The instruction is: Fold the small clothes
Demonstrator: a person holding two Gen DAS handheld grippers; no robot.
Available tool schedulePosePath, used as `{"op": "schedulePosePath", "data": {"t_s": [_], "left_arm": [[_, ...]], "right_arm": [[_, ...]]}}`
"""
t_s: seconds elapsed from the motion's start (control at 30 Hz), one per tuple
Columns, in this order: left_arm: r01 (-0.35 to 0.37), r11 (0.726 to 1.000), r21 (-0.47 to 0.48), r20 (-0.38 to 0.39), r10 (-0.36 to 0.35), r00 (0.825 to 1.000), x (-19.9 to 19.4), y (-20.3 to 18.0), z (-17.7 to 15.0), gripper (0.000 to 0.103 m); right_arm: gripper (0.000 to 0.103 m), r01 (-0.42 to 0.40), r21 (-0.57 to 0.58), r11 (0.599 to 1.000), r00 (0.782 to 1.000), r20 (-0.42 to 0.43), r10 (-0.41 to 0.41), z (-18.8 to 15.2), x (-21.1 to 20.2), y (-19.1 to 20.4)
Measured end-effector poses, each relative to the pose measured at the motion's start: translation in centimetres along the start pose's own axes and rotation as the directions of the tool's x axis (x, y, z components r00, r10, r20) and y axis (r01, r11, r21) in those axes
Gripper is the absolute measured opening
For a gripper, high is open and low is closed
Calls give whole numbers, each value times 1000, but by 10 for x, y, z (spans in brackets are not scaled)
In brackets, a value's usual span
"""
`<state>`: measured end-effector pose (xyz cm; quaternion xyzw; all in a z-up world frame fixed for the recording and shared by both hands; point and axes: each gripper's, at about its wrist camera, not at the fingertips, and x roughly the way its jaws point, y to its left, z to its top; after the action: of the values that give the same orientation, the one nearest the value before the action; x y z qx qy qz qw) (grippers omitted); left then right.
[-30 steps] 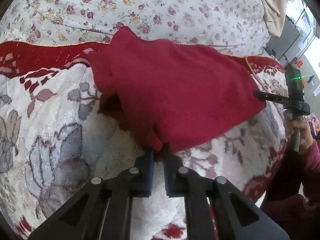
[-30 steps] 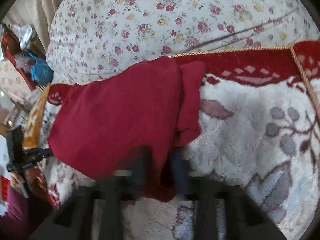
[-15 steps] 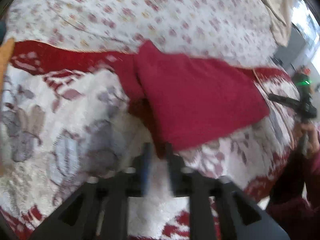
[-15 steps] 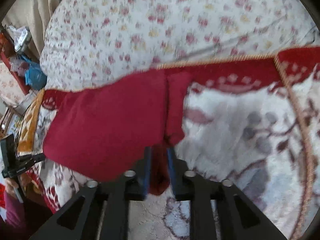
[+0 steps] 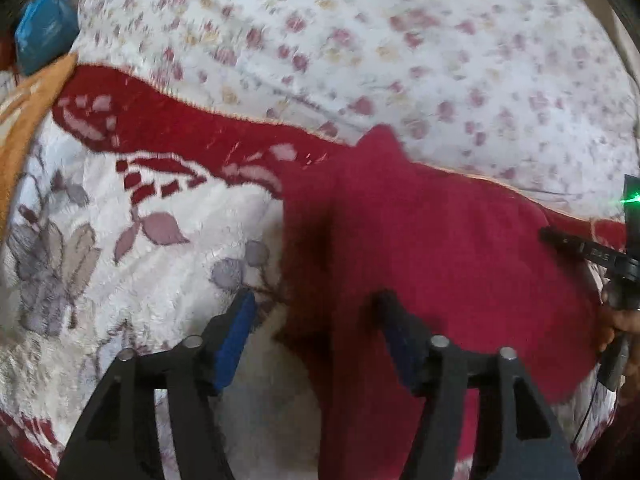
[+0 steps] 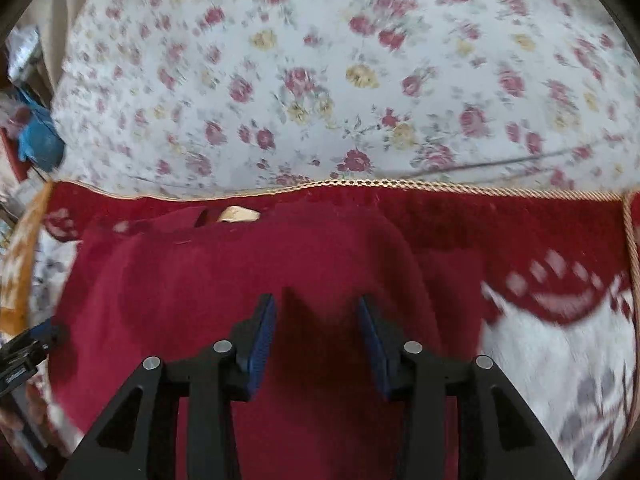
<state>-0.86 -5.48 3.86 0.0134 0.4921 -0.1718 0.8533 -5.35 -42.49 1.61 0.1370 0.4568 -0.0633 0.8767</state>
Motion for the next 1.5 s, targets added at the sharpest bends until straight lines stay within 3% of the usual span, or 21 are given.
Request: {"op": "schedulePosePath", "data": {"t_s": [0.2, 0.27, 0.33, 0.37, 0.4, 0.47, 0.63, 0.7, 0.77, 0.8, 0.83, 0.97, 1.03, 1.13, 1.17, 1.2, 1.23, 1.27, 1.3, 1.4, 1.5], "left_arm": [[-12, 999, -41, 8, 12, 1000, 7, 7, 8, 76], [-19, 999, -32, 20, 20, 1000, 3, 6, 8, 76], [-18, 999, -29, 33, 19, 999, 1, 4, 11, 76], [-17, 999, -34, 39, 19, 999, 0, 5, 11, 76], [-15, 999, -41, 38, 16, 999, -2, 6, 12, 75], [0, 999, -43, 36, 2, 999, -3, 5, 13, 75], [-1, 999, -39, 31, 3, 1000, -4, 9, 13, 75], [11, 999, -49, 28, -9, 1000, -4, 13, 13, 75], [11, 999, -45, 29, -10, 1000, -4, 13, 14, 75], [9, 999, -42, 32, -8, 999, -4, 13, 14, 75], [8, 999, -42, 36, -6, 999, -5, 14, 15, 75], [11, 998, -57, 58, -7, 998, -9, 16, 20, 75], [9, 998, -66, 67, -4, 998, -9, 16, 22, 75], [11, 998, -62, 58, -7, 998, -6, 15, 23, 75], [9, 998, -61, 54, -6, 999, -5, 15, 23, 75], [10, 998, -59, 54, -7, 999, -5, 14, 22, 75], [10, 998, -59, 56, -7, 998, -6, 15, 22, 75], [9, 998, -59, 60, -5, 998, -6, 14, 21, 75], [9, 998, -57, 62, -5, 998, -6, 13, 21, 75], [19, 999, -48, 46, -17, 999, -2, 10, 19, 75], [41, 999, -28, 41, -40, 998, 0, 5, 17, 75]], "right_arm": [[46, 87, 9, 996, 996, -12, -87, 23, 16, 7], [48, 17, 10, 1000, 1000, 20, -17, 26, 2, 22], [73, -103, -59, 993, 994, 28, 105, 29, -8, 57], [76, -153, -82, 985, 988, 19, 155, 30, -8, 70], [76, -251, -107, 962, 968, -6, 252, 32, -6, 91], [77, -363, -143, 921, 932, -49, 360, 35, 1, 124], [86, -371, -398, 839, 926, -85, 369, 36, 26, 202], [86, -387, -414, 824, 921, -124, 370, 39, 39, 212], [73, -416, -410, 811, 909, -165, 383, 39, 53, 217], [34, -405, -422, 811, 914, -170, 368, 38, 58, 220], [2, -400, -426, 812, 916, -167, 364, 37, 61, 223], [1, -363, -383, 850, 930, -100, 352, 45, 69, 225], [1, -370, -306, 877, 929, -101, 357, 53, 81, 225], [2, -414, -254, 874, 910, -119, 397, 53, 79, 226], [4, -422, -252, 871, 907, -118, 405, 53, 74, 223], [25, -422, -260, 869, 907, -119, 405, 52, 67, 221], [62, -427, -267, 864, 904, -123, 409, 51, 58, 216], [75, -435, -265, 861, 900, -116, 420, 51, 52, 211], [79, -447, -266, 854, 894, -109, 434, 51, 45, 206], [79, -436, -270, 858, 900, -131, 416, 53, 49, 205], [79, -457, -262, 850, 886, -219, 408, 47, 73, 207]]}}
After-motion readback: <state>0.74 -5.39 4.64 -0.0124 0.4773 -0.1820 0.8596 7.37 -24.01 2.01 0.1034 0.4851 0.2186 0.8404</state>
